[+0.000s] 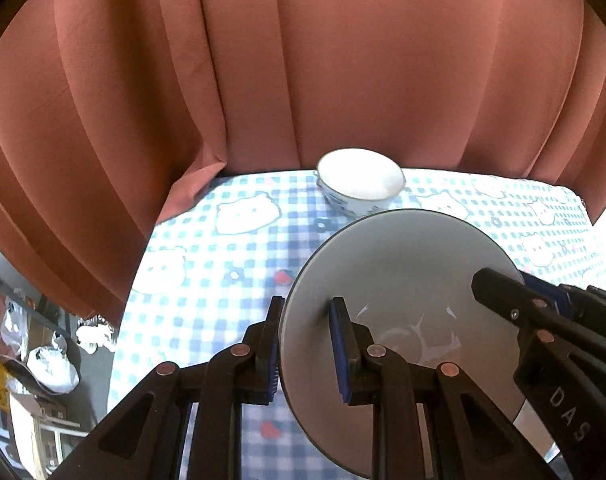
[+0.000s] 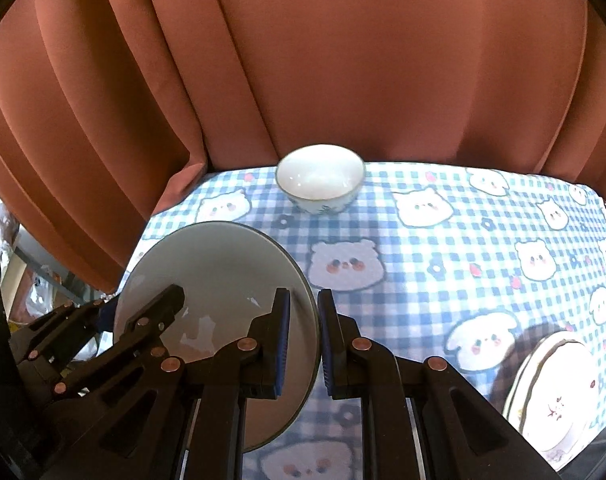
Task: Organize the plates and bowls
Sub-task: 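Carry the held bowl with the right gripper toward the plate stack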
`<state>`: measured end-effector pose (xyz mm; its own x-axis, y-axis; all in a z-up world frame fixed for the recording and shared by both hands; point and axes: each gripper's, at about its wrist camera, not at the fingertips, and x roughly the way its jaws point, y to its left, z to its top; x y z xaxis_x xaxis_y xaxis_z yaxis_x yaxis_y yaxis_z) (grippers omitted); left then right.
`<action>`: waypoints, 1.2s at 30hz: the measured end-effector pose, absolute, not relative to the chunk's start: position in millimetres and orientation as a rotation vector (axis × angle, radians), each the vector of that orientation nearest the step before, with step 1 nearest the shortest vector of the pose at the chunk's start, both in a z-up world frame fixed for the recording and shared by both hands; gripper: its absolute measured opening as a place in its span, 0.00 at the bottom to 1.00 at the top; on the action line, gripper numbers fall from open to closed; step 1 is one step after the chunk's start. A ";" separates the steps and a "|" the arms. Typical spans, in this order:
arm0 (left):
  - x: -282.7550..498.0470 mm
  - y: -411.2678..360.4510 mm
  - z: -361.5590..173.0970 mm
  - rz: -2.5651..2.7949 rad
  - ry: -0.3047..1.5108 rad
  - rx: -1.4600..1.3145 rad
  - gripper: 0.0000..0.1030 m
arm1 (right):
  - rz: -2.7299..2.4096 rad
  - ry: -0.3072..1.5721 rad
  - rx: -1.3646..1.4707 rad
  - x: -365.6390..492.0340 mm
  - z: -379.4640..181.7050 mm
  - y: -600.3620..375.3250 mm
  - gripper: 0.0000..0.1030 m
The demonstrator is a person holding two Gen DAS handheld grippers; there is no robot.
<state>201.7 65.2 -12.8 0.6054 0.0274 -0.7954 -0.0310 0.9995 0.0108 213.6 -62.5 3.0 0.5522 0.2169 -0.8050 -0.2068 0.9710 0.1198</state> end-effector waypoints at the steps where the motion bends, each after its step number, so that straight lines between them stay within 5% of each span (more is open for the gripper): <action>1: 198.2 60.5 -11.5 0.041 0.921 -0.009 0.20 | 0.259 0.950 0.004 211.1 3.9 -69.5 0.17; 36: 116.1 -113.7 -53.0 0.059 1.017 -0.019 0.21 | 0.288 1.013 -0.022 116.3 -35.9 -256.0 0.17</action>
<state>116.1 -113.7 -53.0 0.5242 0.0403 -0.8507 -0.0577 0.9983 0.0117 116.3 -256.0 -35.9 0.4950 0.2273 -0.8386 -0.2475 0.9621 0.1146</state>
